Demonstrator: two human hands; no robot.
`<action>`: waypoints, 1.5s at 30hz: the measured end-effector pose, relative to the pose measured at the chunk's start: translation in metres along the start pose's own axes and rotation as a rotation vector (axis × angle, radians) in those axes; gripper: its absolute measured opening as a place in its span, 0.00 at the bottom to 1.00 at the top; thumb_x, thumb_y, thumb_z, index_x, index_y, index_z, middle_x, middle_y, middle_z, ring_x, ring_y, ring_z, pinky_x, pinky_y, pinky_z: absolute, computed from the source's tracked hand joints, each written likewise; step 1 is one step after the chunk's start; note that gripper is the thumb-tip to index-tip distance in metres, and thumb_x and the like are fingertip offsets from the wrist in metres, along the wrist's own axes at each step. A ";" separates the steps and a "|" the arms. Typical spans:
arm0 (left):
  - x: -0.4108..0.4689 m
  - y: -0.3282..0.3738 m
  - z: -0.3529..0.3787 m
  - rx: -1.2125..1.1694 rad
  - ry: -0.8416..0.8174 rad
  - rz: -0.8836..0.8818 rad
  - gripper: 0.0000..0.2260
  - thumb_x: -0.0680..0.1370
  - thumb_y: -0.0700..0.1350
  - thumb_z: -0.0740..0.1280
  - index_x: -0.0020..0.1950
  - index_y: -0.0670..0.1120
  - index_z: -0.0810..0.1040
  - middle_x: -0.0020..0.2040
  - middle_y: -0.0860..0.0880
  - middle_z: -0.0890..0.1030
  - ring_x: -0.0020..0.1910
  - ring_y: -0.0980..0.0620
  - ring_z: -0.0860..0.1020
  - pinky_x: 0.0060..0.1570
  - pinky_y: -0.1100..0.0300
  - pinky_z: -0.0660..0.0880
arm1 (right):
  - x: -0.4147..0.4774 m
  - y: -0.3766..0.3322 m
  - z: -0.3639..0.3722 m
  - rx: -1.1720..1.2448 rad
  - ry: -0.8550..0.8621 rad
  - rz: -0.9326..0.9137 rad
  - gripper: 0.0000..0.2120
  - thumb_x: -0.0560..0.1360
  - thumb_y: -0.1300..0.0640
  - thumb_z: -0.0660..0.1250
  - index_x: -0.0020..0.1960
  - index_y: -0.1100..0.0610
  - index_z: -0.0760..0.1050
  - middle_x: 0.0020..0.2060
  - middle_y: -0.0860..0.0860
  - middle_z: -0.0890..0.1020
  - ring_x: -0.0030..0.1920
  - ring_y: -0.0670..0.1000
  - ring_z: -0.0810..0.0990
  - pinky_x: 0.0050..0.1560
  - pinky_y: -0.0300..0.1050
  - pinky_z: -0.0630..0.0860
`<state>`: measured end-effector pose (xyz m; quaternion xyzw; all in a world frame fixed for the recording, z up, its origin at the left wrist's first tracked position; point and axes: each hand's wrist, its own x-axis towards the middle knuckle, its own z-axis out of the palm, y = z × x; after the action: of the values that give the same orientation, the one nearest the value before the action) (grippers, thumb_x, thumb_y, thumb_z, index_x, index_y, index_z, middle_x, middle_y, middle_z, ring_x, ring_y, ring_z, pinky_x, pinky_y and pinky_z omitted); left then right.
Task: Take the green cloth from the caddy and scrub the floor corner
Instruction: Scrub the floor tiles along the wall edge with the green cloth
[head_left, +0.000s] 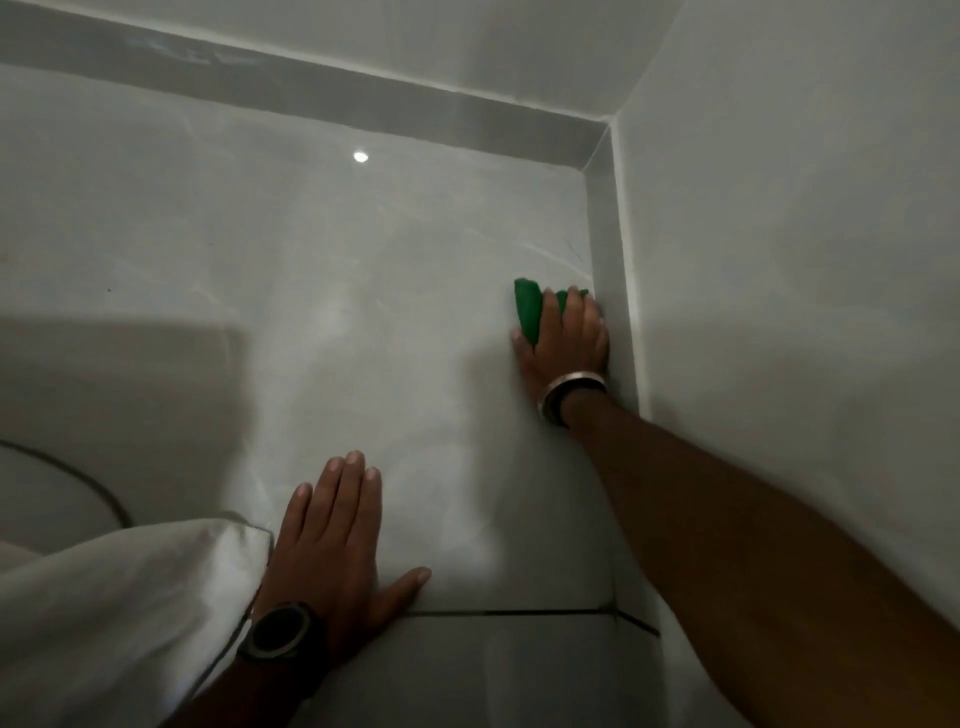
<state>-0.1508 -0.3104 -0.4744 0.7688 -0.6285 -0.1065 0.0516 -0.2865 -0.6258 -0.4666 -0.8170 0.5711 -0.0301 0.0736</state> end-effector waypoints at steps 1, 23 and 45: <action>0.000 0.000 -0.001 0.002 -0.007 0.000 0.48 0.74 0.71 0.62 0.79 0.36 0.62 0.81 0.35 0.60 0.80 0.35 0.57 0.75 0.37 0.55 | 0.001 0.002 0.000 -0.005 -0.005 -0.010 0.35 0.72 0.38 0.49 0.73 0.56 0.62 0.74 0.60 0.62 0.74 0.63 0.56 0.71 0.59 0.53; -0.003 0.003 -0.007 -0.004 -0.082 -0.025 0.49 0.75 0.74 0.55 0.81 0.37 0.56 0.82 0.36 0.57 0.81 0.37 0.53 0.76 0.40 0.50 | -0.428 0.038 0.033 -0.152 0.129 0.071 0.37 0.63 0.43 0.74 0.69 0.54 0.68 0.69 0.57 0.71 0.72 0.59 0.64 0.65 0.61 0.67; -0.002 0.001 0.004 -0.018 0.011 -0.009 0.48 0.72 0.71 0.63 0.79 0.37 0.61 0.81 0.37 0.59 0.80 0.37 0.56 0.76 0.39 0.54 | -0.046 -0.002 0.012 0.015 0.116 0.084 0.30 0.73 0.41 0.55 0.69 0.56 0.68 0.70 0.61 0.68 0.72 0.63 0.62 0.68 0.60 0.60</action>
<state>-0.1527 -0.3086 -0.4783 0.7718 -0.6235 -0.1085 0.0615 -0.2993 -0.5814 -0.4763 -0.7887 0.6078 -0.0789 0.0477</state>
